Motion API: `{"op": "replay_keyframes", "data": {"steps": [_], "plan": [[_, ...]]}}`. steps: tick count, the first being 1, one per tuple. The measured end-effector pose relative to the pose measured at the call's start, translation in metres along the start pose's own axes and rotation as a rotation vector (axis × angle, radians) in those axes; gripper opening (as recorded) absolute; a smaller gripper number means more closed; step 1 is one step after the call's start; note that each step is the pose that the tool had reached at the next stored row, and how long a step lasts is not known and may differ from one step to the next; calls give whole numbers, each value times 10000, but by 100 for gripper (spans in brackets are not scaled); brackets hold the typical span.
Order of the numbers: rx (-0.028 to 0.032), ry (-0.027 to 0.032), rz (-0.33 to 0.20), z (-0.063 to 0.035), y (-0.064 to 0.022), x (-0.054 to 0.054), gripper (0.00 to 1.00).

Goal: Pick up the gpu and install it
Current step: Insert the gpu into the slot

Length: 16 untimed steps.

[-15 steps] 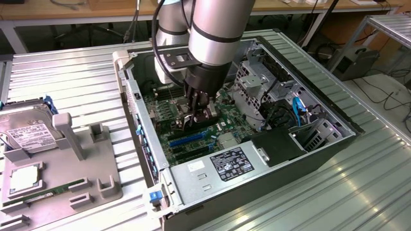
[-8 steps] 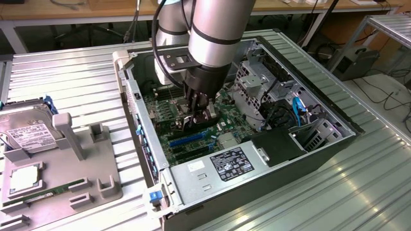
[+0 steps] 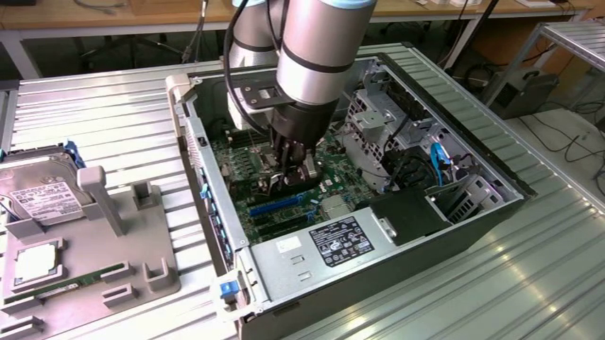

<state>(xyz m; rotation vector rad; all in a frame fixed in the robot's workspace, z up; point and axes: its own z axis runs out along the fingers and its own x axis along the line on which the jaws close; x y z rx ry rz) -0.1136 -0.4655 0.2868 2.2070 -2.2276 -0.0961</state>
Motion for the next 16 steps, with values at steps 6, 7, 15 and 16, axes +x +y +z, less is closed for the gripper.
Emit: {"op": "replay_keyframes", "data": {"steps": [6,7,15,16], "plan": [[2,0,0,17,3,1,26],[4,1,0,20,3,1,26],[25,1,-1,27,-5,2,26],[26,0,-1,27,-10,3,26]]}}
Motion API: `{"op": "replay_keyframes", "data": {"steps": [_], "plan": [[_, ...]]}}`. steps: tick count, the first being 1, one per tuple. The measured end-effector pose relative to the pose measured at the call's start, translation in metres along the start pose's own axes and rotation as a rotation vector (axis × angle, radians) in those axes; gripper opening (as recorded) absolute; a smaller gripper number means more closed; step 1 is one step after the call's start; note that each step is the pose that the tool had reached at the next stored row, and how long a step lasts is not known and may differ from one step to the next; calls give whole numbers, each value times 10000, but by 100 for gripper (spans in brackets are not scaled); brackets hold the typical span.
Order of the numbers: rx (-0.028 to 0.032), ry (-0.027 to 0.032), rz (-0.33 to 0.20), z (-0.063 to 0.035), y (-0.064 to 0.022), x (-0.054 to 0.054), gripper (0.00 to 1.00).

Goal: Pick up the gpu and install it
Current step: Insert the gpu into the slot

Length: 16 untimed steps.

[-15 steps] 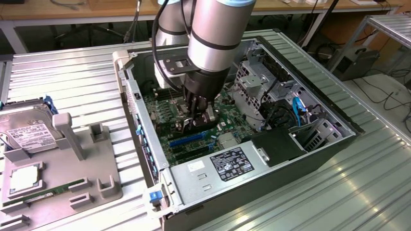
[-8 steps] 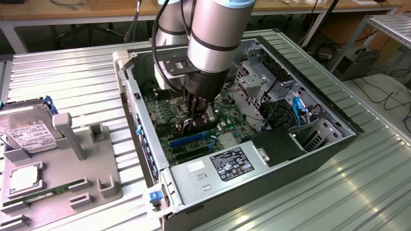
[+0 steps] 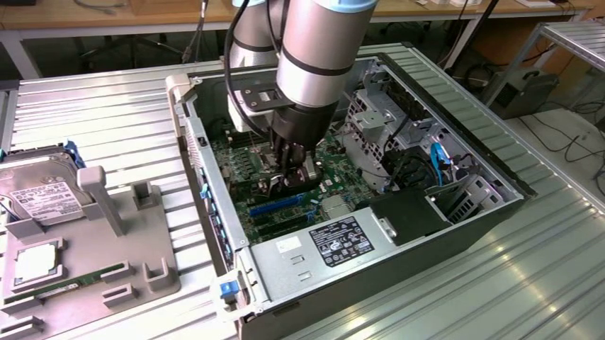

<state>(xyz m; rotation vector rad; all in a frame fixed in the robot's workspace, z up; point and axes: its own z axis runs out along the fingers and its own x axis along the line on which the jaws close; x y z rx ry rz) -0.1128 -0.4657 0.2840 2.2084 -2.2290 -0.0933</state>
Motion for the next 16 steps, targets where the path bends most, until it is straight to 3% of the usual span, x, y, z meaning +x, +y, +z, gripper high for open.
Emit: {"op": "replay_keyframes", "data": {"steps": [7,9,16], "plan": [[2,0,-1,2,-18,13,26],[67,-2,32,15,-2,17,26],[178,-6,128,35,57,18,26]]}}
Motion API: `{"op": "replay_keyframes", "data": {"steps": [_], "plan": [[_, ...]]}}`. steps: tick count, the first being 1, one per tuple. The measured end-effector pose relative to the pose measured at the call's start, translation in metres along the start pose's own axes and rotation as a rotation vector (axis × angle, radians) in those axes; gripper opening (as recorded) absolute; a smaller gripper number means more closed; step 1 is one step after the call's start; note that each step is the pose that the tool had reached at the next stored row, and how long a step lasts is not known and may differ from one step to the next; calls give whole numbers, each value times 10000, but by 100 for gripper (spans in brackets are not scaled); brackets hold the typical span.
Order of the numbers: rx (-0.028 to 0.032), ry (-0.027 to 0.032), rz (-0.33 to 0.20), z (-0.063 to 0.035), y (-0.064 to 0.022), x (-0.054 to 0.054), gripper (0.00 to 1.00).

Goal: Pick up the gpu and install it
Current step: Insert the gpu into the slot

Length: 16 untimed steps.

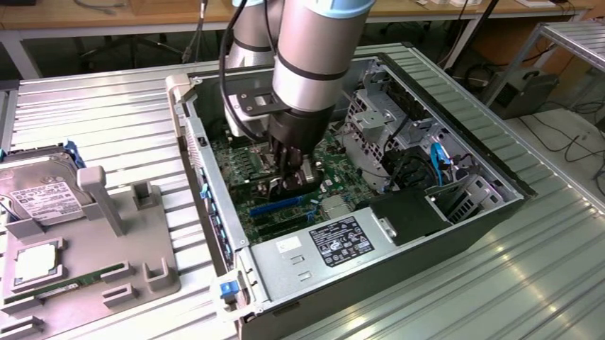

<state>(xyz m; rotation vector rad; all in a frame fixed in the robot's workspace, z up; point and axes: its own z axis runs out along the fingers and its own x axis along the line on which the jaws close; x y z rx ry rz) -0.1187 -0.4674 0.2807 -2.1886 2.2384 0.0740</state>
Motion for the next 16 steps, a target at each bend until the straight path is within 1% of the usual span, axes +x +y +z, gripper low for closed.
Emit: {"op": "replay_keyframes", "data": {"steps": [1,3,16], "plan": [[20,-2,1,5,4,0,26],[34,-2,14,26,4,1,26],[34,-2,19,99,2,4,26]]}}
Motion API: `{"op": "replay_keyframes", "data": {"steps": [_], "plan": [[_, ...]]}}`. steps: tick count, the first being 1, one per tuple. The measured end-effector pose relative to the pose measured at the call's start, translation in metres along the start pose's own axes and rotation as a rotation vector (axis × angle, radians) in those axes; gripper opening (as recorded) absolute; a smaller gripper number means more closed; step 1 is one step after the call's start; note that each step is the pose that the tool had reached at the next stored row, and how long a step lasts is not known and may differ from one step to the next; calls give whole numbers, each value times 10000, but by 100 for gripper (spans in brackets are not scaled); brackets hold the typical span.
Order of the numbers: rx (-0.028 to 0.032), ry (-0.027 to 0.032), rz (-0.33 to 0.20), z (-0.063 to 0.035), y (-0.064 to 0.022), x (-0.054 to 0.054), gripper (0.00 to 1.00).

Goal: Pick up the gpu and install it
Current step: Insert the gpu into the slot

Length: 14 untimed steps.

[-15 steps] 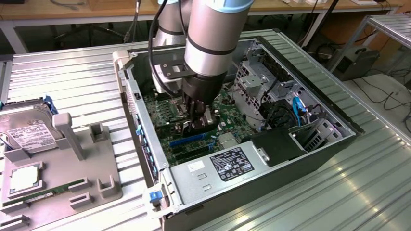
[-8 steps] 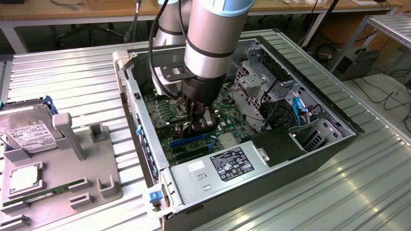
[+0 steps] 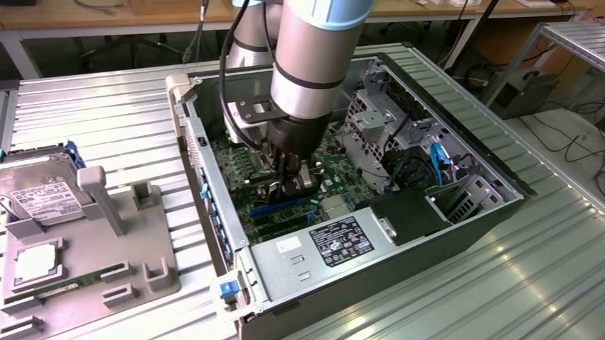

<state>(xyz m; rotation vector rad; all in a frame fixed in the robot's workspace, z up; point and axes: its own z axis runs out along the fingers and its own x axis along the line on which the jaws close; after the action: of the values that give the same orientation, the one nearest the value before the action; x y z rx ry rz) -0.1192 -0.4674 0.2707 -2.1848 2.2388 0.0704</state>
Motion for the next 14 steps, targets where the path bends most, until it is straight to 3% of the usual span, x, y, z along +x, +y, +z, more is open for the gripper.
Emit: {"op": "replay_keyframes", "data": {"steps": [14], "plan": [[-5,3,-140,63,-1,-11,26]]}}
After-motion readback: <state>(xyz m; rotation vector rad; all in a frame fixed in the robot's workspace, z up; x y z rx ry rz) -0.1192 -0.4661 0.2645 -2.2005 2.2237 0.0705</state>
